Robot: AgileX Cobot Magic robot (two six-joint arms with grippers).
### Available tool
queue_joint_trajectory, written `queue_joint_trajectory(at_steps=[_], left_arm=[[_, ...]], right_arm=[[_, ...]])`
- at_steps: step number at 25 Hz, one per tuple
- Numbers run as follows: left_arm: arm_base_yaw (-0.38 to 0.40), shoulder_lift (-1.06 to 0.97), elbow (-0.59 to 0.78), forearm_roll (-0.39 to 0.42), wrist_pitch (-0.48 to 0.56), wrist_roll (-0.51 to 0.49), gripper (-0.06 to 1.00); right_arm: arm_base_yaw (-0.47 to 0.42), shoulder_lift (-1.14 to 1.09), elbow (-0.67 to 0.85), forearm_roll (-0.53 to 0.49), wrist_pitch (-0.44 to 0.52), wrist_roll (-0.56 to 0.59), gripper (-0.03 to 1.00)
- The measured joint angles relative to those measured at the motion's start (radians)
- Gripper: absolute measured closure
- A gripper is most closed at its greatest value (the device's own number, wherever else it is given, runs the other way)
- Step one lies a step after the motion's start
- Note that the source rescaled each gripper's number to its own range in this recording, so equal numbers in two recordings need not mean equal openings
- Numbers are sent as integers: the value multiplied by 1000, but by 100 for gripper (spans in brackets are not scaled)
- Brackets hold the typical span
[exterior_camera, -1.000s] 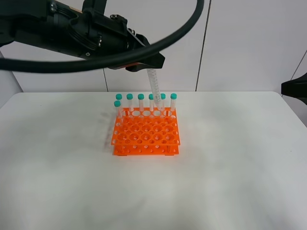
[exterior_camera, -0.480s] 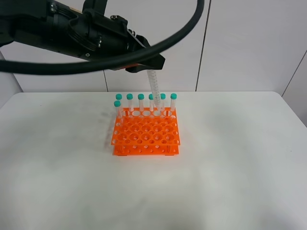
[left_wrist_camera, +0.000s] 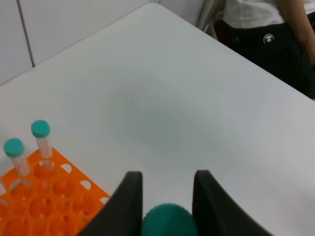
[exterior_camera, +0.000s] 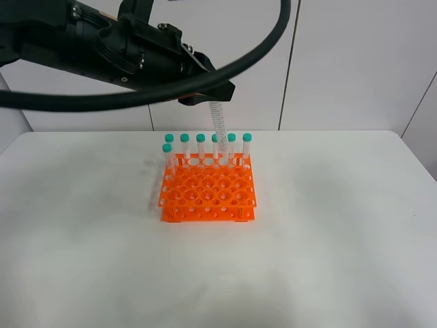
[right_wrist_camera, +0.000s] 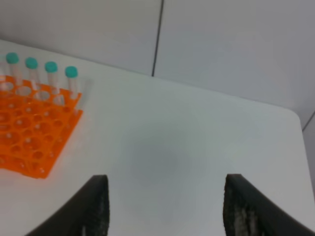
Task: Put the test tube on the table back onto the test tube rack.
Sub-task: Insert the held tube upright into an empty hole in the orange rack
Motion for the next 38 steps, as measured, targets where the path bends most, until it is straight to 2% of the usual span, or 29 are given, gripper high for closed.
queue_joint_trajectory(at_steps=[4,10,15,18,24,31,38], left_arm=[[0,0,2,1,10,7,94],[0,0,5,1,12,19,94],[0,0,5,1,13,22,94],[0,0,5,1,13,22,94],[0,0,5,1,15,22,94],[0,0,14,1,32,23,94],[1,0,25,3,32,23,94]], right_arm=[[34,-76,45,-47,18,56,43],[92,-186,60,-125,114,136,43],[141,-271,60,-185,174,289,43],[147,-321,87,-204,185,338,43],[147,-326,216,-229,204,373,43],[147,-326,256,-241,135,375,43],[147,-326,258,-241,132,375,43]])
